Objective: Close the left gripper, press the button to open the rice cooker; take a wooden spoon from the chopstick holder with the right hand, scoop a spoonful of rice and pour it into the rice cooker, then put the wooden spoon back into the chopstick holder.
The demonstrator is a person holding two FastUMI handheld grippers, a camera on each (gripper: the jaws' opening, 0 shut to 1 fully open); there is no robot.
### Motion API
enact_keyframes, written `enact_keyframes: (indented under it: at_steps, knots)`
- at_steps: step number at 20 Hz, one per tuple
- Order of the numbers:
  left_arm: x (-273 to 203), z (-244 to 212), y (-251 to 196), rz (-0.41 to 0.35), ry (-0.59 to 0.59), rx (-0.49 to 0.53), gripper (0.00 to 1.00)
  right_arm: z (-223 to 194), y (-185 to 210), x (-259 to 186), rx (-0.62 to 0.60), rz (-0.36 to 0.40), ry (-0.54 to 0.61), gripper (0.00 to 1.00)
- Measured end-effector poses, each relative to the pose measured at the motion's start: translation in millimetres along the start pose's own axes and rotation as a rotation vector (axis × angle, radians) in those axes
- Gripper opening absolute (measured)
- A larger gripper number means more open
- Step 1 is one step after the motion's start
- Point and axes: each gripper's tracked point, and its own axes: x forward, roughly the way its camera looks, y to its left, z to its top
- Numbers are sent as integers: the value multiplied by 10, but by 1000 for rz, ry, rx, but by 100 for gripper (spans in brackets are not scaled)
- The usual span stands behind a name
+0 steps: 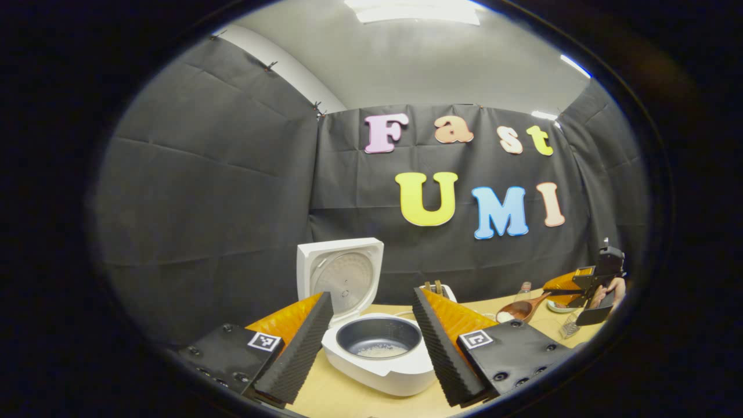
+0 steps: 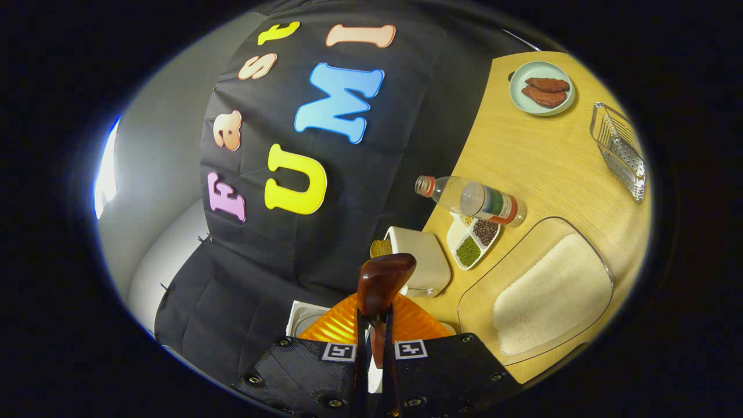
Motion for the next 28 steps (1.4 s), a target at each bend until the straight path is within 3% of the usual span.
enact_keyframes:
  at_steps: [8, 15, 24, 28]
  knots:
    - [-165, -103, 487, 84, 10, -24, 96, -490, 520, 470, -43, 69, 95, 10]
    - [-311, -214, 885, 161, 23, -33, 96, -1033, 756, 937, -136, 84, 169, 10]
    - [-601, -306, 1299, 260, 55, -15, 96, -1760, 938, 1498, -291, 97, 253, 10]
    - [-703, -320, 1424, 293, 63, -1, 96, -1981, 923, 1722, -460, 78, 270, 10]
